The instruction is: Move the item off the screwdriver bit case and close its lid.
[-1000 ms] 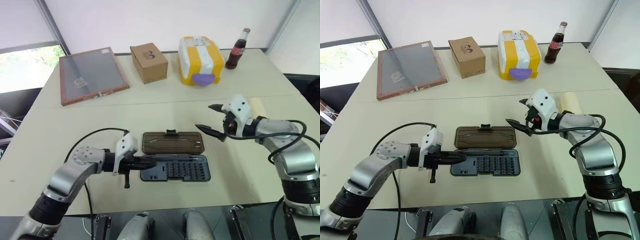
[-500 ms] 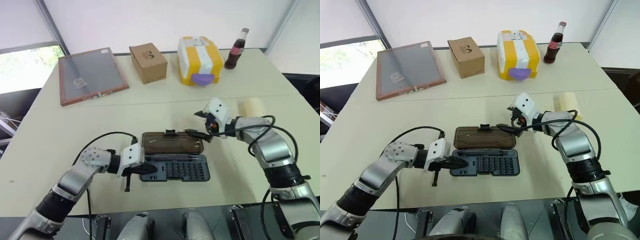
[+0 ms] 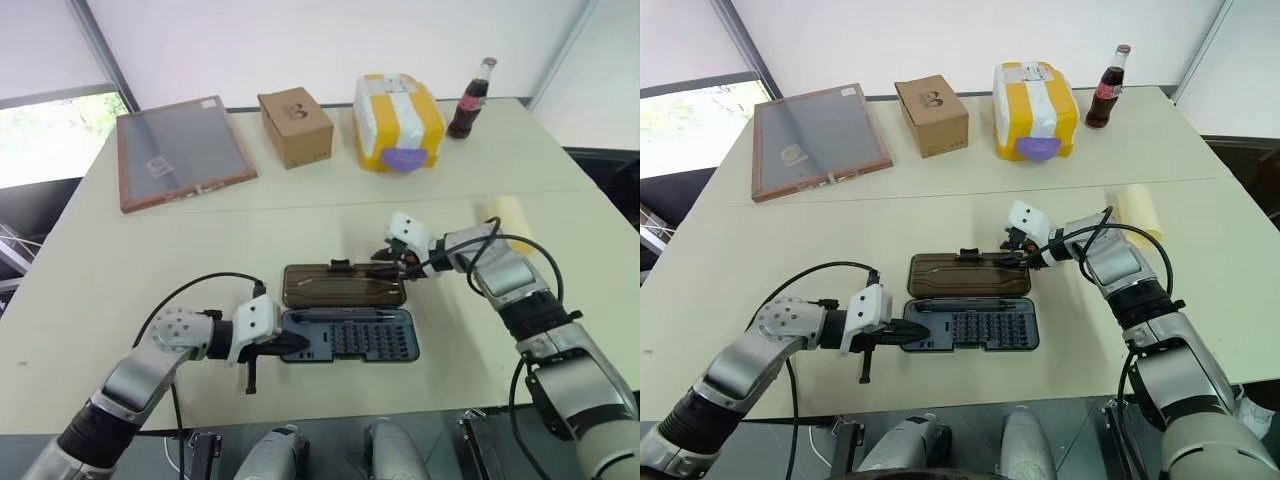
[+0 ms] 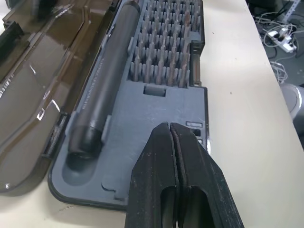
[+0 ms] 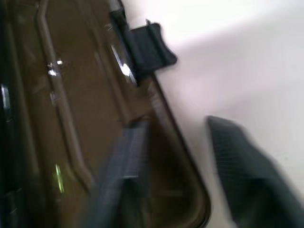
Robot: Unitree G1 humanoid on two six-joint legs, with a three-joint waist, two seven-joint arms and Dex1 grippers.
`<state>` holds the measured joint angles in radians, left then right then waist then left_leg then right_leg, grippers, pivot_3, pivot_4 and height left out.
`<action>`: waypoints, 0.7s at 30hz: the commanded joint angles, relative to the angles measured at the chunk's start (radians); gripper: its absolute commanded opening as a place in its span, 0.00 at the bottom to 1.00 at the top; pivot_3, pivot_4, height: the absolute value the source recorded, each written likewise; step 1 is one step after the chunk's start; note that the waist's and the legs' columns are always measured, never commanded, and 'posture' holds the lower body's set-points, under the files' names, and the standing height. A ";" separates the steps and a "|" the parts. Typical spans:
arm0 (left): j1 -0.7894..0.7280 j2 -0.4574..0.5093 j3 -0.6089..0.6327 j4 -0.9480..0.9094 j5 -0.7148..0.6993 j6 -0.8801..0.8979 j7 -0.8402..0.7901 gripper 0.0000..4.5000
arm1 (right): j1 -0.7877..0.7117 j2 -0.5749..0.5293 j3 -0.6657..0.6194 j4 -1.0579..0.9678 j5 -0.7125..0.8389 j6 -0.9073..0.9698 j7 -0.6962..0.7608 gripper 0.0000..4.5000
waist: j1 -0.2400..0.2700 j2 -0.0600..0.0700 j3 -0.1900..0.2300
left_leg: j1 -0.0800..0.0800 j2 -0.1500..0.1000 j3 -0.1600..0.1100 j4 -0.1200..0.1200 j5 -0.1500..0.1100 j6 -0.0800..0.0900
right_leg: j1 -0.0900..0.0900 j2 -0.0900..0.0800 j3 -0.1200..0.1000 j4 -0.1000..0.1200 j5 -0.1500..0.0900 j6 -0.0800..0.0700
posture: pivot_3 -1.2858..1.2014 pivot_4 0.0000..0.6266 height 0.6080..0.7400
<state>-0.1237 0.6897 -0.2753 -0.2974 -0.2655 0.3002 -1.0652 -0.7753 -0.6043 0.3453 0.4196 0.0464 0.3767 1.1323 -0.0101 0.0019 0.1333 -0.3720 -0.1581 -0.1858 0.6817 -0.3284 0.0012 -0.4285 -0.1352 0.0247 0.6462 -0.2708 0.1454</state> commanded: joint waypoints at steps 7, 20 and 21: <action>0.080 0.009 -0.012 -0.004 0.003 0.088 0.036 0.00 | 0.007 0.014 0.034 0.087 -0.087 -0.113 0.061 0.01 | -0.001 -0.002 -0.004 | 0.002 0.001 0.000 -0.001 0.000 0.000 | 0.002 0.001 0.000 0.000 0.000 0.000 | 0.52 0.24 1.00; 0.065 -0.007 -0.005 0.053 -0.009 0.084 0.045 0.00 | 0.132 -0.085 -0.110 -0.286 -0.184 -0.550 -0.190 0.01 | 0.006 0.000 -0.003 | 0.002 0.001 0.001 -0.001 0.000 -0.001 | 0.001 0.001 0.000 0.000 0.000 0.000 | 0.52 0.24 1.00; 0.061 -0.009 -0.007 0.057 -0.009 0.084 0.043 0.00 | 0.155 -0.093 -0.117 -0.329 -0.194 -0.568 -0.203 0.01 | 0.008 0.000 -0.003 | 0.002 0.001 0.001 -0.001 0.000 -0.001 | 0.001 0.001 0.000 0.000 0.000 0.000 | 0.52 0.24 1.00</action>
<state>-0.0862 0.6678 -0.2559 -0.3023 -0.3068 0.3446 -1.0239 -0.6225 -0.6835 0.2807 0.1738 -0.1397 -0.1547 0.9791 -0.0020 0.0014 0.1304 -0.3697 -0.1572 -0.1848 0.6806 -0.3282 0.0004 -0.4276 -0.1342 0.0247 0.6462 -0.2708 0.1453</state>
